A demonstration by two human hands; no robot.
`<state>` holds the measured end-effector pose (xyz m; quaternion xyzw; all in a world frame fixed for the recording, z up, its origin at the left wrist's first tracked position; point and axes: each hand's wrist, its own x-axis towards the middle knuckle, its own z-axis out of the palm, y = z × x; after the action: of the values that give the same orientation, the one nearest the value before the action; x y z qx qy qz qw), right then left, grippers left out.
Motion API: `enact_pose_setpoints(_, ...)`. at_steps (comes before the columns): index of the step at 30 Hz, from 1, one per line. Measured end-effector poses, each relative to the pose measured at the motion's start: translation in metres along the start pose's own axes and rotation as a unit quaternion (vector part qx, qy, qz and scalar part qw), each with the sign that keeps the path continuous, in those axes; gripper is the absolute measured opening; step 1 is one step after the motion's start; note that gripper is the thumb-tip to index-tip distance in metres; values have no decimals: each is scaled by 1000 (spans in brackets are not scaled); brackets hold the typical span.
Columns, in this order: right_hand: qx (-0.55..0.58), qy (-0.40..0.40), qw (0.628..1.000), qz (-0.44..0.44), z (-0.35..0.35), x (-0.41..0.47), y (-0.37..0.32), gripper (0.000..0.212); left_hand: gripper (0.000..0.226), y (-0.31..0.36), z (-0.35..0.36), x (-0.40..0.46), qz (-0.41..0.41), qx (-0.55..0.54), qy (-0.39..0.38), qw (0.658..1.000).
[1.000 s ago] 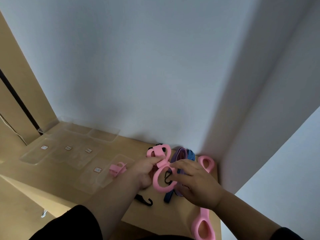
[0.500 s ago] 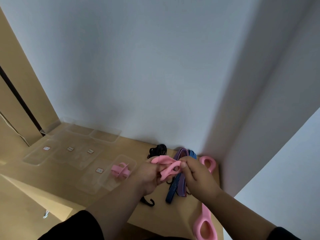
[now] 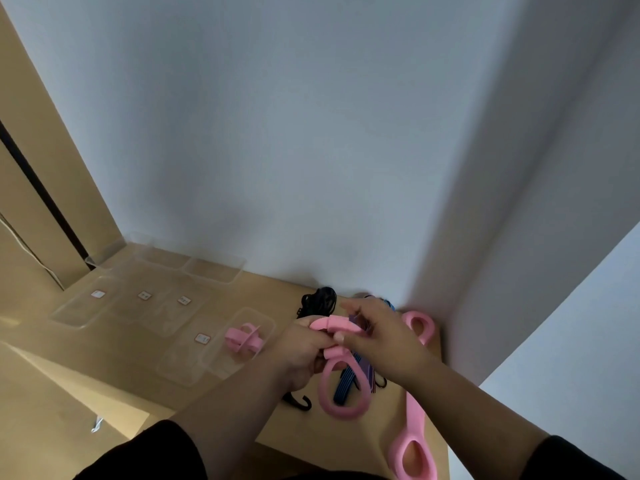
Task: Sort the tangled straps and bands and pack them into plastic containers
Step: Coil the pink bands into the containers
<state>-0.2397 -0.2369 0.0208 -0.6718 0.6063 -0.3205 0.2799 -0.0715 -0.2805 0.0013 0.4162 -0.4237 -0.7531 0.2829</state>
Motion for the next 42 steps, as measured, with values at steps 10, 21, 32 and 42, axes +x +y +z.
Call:
enact_pose_setpoints(10, -119, 79, 989, -30, -5, 3, -7, 16, 29, 3, 5, -11, -21, -7, -69, 997)
enact_pose_setpoints(21, -194, 46, 953, -228, -12, 4, 9, 34, 19, 3, -2, -16, -53, -21, -87, 995)
enact_pose_setpoints(32, -153, -151, 957, -193, -27, 2, 10, 67, 54, -10, -6, -5, -75, -63, -68, 993)
enact_pose_setpoints(42, -220, -12, 946, -238, -9, -19, 34, 63, 30, -10, -7, 2, -46, -160, -44, 985)
